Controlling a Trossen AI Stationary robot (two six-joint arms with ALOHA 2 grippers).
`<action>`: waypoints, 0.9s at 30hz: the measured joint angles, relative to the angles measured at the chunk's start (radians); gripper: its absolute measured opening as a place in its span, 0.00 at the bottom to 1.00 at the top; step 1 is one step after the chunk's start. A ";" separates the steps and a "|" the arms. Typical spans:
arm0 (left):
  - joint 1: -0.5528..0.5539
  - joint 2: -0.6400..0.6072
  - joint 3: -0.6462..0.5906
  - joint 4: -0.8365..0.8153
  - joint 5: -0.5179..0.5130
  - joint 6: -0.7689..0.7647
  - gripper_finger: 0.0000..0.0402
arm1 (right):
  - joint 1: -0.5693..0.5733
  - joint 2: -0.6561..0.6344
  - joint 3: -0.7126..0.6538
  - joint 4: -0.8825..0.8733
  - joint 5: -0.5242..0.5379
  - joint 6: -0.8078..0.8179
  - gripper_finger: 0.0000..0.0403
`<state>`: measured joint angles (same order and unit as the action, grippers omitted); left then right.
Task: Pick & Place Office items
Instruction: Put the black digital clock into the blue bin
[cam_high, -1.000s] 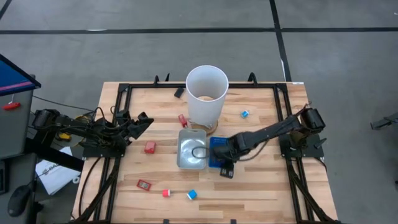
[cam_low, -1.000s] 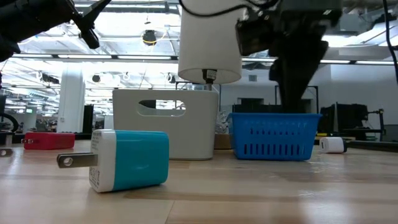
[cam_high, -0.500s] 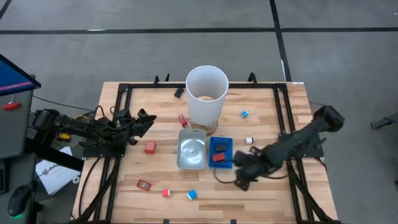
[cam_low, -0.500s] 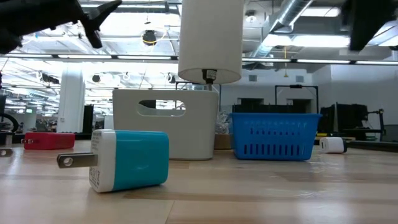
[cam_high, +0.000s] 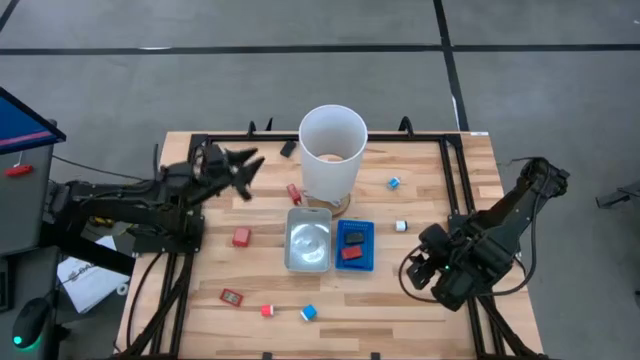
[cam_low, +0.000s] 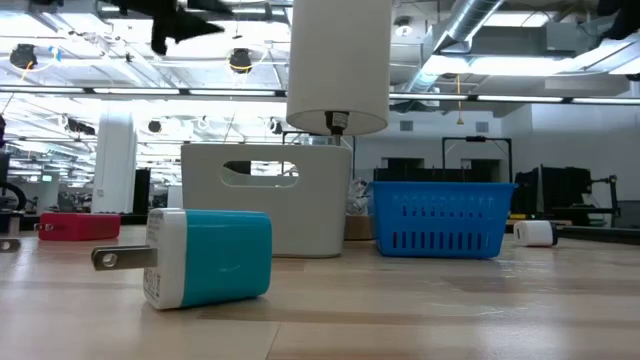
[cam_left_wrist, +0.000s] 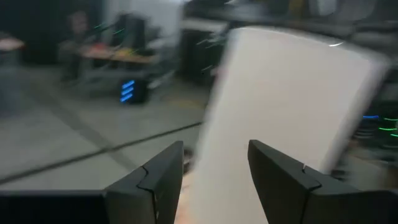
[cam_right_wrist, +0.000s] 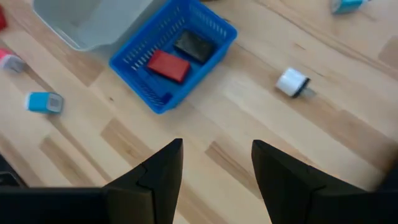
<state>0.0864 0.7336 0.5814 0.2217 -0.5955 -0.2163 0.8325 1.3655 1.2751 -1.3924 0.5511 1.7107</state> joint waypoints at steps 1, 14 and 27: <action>0.043 0.008 0.026 -0.076 -0.001 -0.034 0.44 | 0.005 0.000 0.000 -0.008 0.000 0.000 0.46; 0.405 0.293 0.245 -0.450 0.251 -0.159 0.44 | 0.082 -0.042 0.002 -0.019 0.148 0.117 0.46; 0.627 0.638 0.330 -0.531 0.488 -0.256 0.45 | 0.134 -0.091 0.002 -0.045 0.217 0.225 0.46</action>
<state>0.7136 1.3715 0.9112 -0.3093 -0.1074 -0.4725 0.9668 1.2747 1.2770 -1.4374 0.7685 1.9362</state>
